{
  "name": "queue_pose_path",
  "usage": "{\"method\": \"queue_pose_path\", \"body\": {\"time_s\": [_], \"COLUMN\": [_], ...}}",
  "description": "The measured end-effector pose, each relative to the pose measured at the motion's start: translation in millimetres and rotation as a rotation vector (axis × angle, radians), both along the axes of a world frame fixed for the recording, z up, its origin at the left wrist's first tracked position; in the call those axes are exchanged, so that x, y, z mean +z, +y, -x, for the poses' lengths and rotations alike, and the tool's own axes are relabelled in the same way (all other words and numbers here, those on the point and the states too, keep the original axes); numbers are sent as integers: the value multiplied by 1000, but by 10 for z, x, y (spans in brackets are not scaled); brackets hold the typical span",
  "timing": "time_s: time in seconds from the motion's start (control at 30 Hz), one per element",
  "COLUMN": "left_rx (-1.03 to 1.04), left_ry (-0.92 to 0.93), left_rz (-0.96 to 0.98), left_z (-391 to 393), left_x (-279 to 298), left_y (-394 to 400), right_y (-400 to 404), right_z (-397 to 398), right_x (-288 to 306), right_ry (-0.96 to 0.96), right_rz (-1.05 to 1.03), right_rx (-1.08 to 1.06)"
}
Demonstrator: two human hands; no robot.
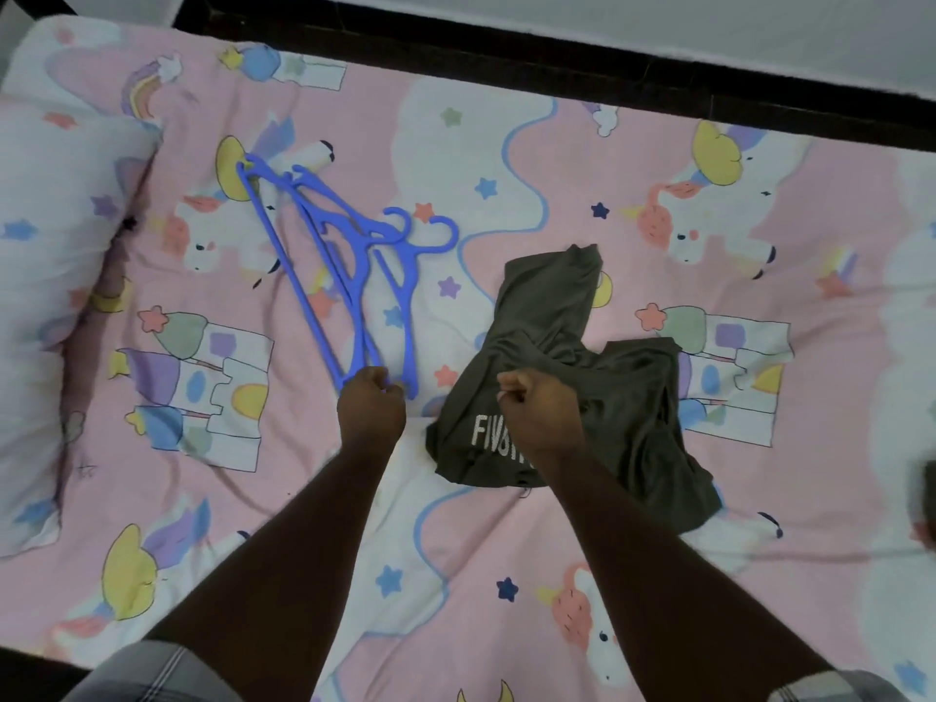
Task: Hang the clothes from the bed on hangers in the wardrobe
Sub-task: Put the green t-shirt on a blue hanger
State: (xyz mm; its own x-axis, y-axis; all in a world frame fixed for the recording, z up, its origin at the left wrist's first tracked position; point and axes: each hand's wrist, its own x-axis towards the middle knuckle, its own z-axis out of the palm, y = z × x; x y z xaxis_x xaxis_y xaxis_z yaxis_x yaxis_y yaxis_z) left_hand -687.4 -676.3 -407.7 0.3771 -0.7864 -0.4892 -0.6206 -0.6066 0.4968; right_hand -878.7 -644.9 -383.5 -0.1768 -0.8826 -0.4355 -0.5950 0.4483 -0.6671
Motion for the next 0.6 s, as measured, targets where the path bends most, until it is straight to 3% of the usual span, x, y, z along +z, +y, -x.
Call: {"method": "queue_pose_path", "body": {"time_s": [0.2, 0.27, 0.4, 0.6], "left_rx": [220, 307, 431, 412], "left_ry": [147, 276, 600, 849], "left_rz": [-119, -107, -80, -60], "left_z": [-195, -182, -27, 386], "left_x": [-355, -386, -148, 239], "left_y": [-163, -219, -239, 23], "right_y": [-93, -92, -186, -515], "right_z": [-322, -331, -288, -136], "right_x": [-152, -194, -205, -30], "right_ry": [-77, -98, -208, -398], "right_rz": [-72, -73, -80, -94], "right_rx": [-21, -50, -187, -314]}}
